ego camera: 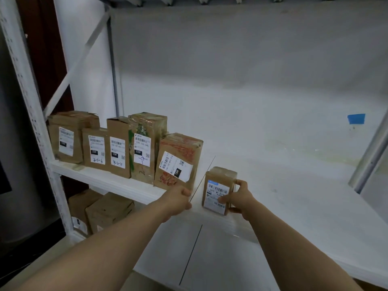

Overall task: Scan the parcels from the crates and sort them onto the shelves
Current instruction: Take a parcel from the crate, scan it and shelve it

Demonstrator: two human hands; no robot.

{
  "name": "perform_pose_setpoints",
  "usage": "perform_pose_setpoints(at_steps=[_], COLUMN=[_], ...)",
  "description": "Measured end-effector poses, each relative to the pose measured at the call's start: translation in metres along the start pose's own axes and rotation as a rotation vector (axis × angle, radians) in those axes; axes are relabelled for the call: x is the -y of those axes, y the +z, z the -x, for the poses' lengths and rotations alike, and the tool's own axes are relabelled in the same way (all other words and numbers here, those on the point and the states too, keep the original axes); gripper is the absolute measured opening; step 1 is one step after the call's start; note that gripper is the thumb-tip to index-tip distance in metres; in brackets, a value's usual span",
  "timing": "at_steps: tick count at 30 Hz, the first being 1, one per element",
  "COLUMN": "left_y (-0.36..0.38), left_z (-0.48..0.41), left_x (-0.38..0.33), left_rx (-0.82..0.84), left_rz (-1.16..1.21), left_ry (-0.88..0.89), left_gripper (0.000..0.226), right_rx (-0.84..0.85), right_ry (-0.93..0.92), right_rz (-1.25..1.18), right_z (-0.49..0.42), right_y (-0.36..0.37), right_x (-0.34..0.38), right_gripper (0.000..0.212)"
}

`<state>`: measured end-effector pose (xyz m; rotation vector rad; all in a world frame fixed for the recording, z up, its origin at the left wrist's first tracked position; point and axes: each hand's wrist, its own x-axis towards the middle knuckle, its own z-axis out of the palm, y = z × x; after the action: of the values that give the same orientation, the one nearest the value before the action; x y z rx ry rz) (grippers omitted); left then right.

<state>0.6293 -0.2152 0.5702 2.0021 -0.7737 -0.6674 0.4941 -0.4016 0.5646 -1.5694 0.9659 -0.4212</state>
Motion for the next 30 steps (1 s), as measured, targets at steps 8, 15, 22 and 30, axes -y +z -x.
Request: perform_pose_setpoints(at_steps=[8,15,22,30], left_y=[0.004,-0.002,-0.004,0.006], left_z=[-0.042,-0.055,-0.043,0.002], left_x=[0.013,0.016,0.023,0.026], left_rx=[0.016,-0.053,-0.064,-0.056], left_rz=[-0.223,-0.235,-0.232,-0.232], left_ry=[0.019,0.015,0.002,-0.001], left_gripper=[0.050,0.036,0.036,0.043], right_rx=[0.079,0.121,0.098,-0.019], right_ry=[-0.076,-0.047,-0.003,0.020], right_rz=[0.037,0.120,0.165,0.175], right_z=[-0.052,-0.067,-0.054,0.005], right_y=[0.020,0.030,0.029,0.014], right_x=[0.001,0.007,0.004,-0.002], right_gripper=[0.086,0.088,0.105,0.102])
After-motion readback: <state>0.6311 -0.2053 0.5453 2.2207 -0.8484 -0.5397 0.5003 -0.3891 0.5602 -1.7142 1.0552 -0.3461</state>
